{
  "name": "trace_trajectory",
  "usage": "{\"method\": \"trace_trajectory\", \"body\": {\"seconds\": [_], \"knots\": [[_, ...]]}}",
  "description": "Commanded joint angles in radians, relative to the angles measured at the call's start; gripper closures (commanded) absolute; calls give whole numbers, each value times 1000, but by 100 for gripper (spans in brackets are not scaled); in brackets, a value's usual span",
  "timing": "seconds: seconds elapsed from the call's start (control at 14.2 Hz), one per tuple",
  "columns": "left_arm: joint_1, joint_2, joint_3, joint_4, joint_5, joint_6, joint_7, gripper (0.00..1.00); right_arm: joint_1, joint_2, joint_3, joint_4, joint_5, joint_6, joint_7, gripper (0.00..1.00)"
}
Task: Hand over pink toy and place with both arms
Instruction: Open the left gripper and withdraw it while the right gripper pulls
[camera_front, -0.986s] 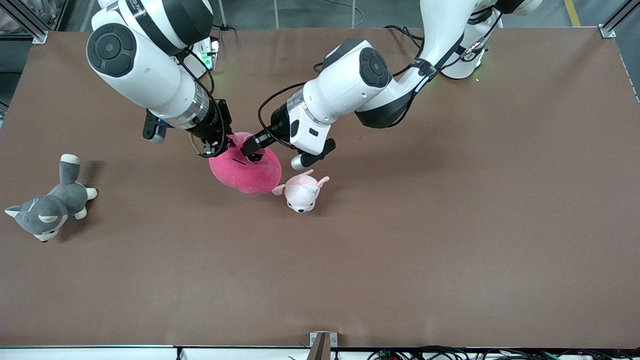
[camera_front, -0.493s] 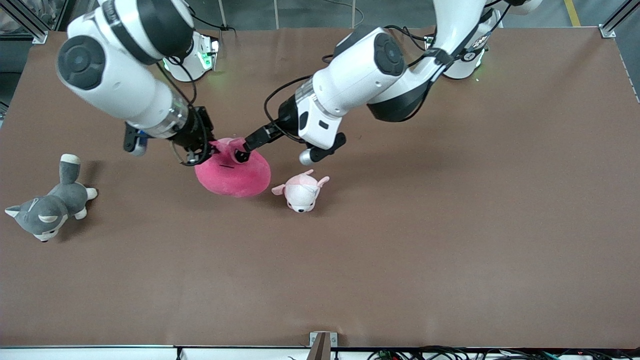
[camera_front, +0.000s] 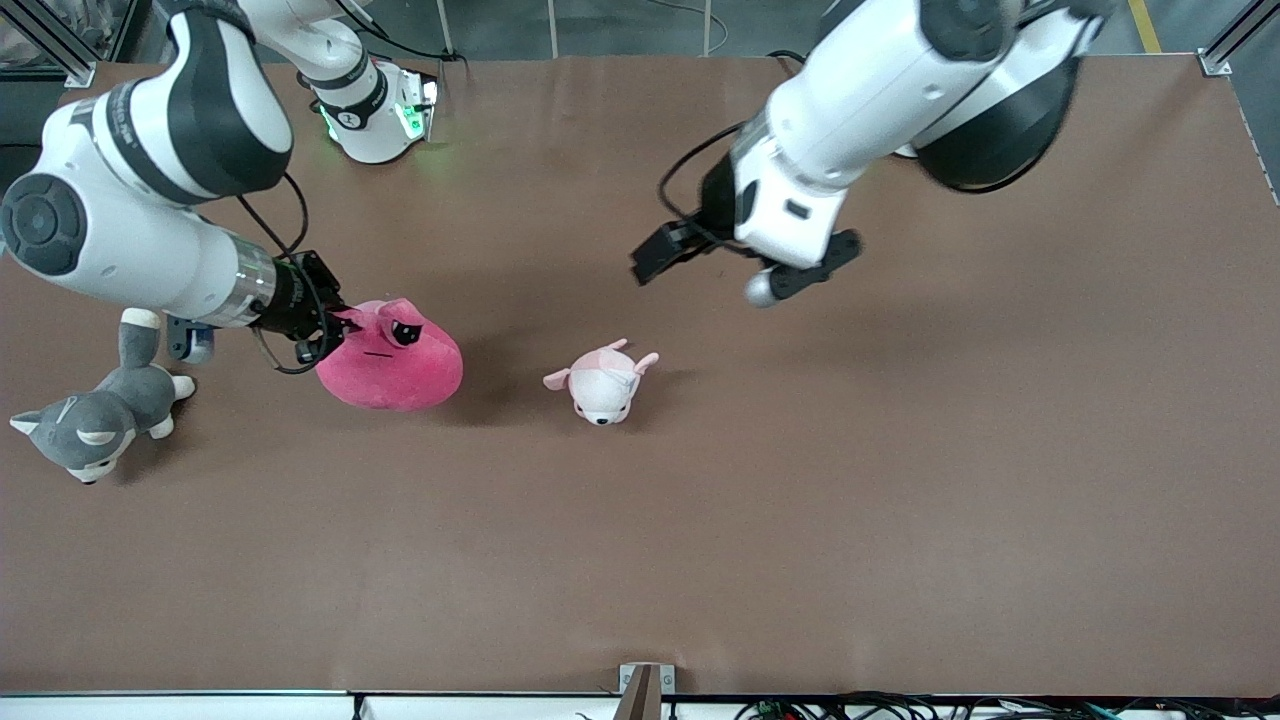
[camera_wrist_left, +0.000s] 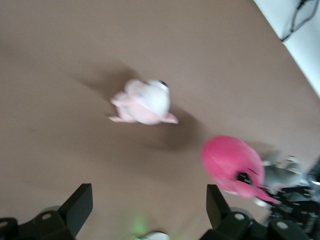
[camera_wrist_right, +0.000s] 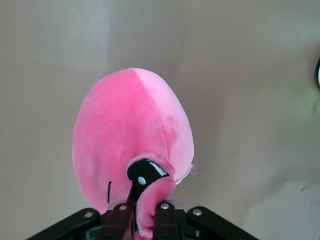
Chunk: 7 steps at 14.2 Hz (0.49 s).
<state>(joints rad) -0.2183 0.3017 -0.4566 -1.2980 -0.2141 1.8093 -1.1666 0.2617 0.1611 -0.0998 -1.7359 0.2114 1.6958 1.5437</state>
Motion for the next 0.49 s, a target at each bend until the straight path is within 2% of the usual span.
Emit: {"method": "trace_trajectory", "body": {"seconds": [0.0, 0.14, 0.35, 0.42], "knots": [[77, -76, 0, -47, 68, -118, 118, 0, -65, -48, 17, -121, 5, 57, -104, 100], [132, -122, -2, -102, 139, -163, 229, 0, -111, -46, 17, -180, 9, 96, -186, 100], [244, -197, 0, -220, 165, -163, 424, 0, -189, -25, 19, -211, 19, 104, -318, 99], [270, -214, 0, -253, 209, -163, 482, 0, -211, -22, 17, -232, 58, 119, -368, 99]]}}
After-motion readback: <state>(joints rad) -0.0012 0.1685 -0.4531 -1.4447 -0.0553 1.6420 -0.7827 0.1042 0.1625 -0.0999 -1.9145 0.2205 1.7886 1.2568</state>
